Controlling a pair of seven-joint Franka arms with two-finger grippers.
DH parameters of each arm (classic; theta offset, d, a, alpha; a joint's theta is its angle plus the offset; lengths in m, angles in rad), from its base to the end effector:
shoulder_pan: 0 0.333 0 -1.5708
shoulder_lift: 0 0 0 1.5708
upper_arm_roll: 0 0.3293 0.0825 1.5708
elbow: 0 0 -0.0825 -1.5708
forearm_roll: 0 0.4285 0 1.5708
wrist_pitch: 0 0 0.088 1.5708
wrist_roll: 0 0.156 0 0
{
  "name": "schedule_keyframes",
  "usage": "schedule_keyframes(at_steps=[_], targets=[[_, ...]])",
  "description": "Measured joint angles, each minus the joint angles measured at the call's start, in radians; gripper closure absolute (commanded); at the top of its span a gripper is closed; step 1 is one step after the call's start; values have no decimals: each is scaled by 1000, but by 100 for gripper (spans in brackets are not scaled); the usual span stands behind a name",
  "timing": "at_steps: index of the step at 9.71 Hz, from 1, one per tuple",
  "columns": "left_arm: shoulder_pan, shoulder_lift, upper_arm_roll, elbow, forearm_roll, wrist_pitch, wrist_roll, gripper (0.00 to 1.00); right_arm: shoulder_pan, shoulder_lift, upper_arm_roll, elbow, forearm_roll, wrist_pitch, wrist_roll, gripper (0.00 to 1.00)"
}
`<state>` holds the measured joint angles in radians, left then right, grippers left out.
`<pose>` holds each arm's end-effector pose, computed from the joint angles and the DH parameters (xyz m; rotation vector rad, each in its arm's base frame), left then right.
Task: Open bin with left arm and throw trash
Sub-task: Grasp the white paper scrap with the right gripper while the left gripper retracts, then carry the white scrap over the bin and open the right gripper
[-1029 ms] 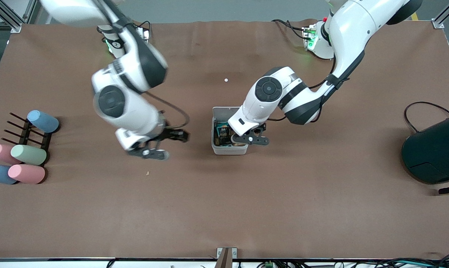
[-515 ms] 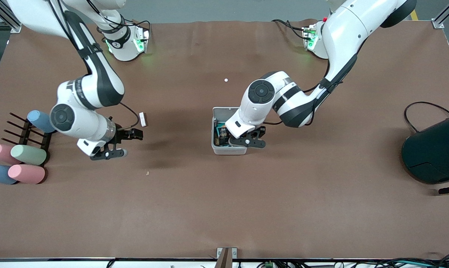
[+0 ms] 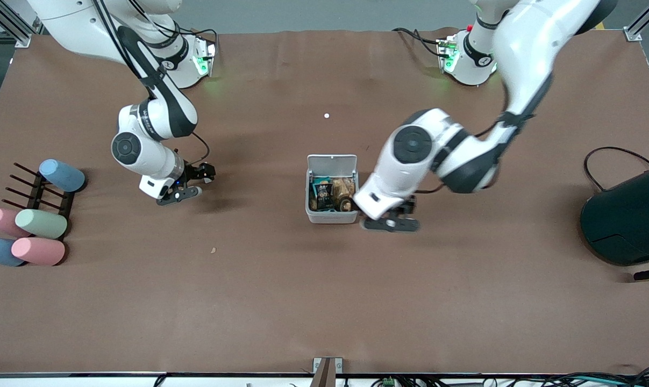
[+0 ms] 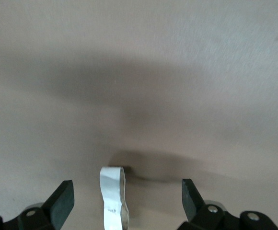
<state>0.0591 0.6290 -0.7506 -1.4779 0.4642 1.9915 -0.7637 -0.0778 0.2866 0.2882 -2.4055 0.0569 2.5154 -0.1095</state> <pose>0.6536 -0.3731 0.3316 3.1134 0.0037 0.0879 0.4809 0.1164 0.1128 -3.0015 -0.4024 0.2614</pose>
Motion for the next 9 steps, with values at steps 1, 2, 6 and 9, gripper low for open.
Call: schedule_keyframes(at_steps=[1, 2, 6, 9], targets=[[77, -29, -44, 38, -13, -76, 23, 0, 2, -1, 3, -13, 0, 0, -3, 7], [161, -57, -96, 63, -24, -132, 63, 0, 9, -2, 5, -22, 0, 0, -5, 51], [370, -195, -141, 108, -185, -299, 294, 0, 41, -2, 7, -32, 0, 0, -5, 100], [102, -395, 350, 129, -410, -401, 535, 0, 41, -4, 6, -33, 0, 6, -3, 100]])
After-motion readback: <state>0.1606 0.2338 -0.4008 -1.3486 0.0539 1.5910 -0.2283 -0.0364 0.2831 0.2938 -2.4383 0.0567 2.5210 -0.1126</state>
